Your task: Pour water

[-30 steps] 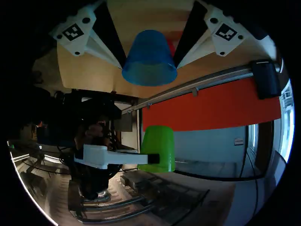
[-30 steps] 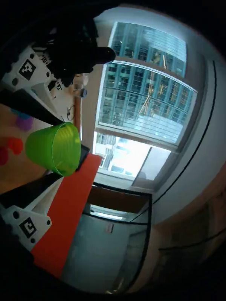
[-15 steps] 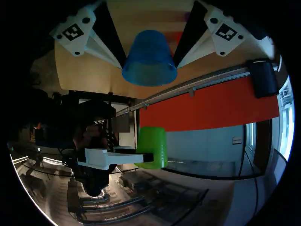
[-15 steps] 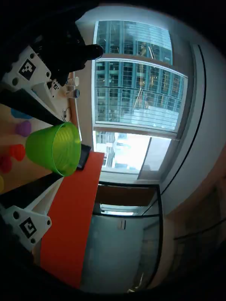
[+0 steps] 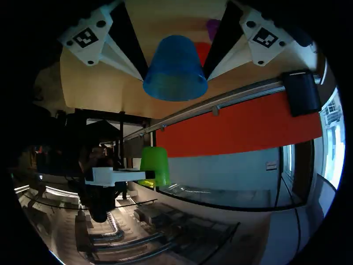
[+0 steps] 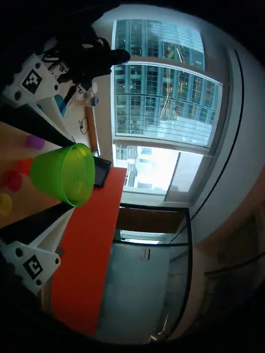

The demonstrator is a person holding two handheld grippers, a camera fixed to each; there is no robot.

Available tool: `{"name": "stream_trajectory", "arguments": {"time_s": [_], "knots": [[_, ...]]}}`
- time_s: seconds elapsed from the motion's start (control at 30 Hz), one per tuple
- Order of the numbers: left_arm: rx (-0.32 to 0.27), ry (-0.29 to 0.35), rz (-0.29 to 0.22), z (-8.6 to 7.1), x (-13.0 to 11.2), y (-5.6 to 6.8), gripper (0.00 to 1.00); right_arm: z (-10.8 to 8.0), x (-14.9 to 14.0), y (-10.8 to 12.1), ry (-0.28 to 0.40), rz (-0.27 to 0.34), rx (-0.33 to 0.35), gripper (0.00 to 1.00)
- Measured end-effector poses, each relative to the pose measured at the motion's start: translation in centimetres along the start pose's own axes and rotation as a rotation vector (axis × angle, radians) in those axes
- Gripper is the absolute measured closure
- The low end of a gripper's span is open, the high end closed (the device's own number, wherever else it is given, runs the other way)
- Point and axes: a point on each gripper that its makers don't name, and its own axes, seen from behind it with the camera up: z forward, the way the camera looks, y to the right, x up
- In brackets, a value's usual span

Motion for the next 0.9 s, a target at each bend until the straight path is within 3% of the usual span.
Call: {"name": "stream_trajectory", "arguments": {"time_s": [0.4, 0.9], "knots": [[0.035, -0.018, 0.008, -1.3, -0.5, -1.6, 0.15, -2.2, -1.0, 2.3, -0.010, -0.006, -0.052, 0.09], [0.026, -0.076, 0.008, -1.8, -2.5, -1.6, 0.15, -2.9, -4.7, 2.2, -0.067, 0.004, -0.041, 0.09]]}}
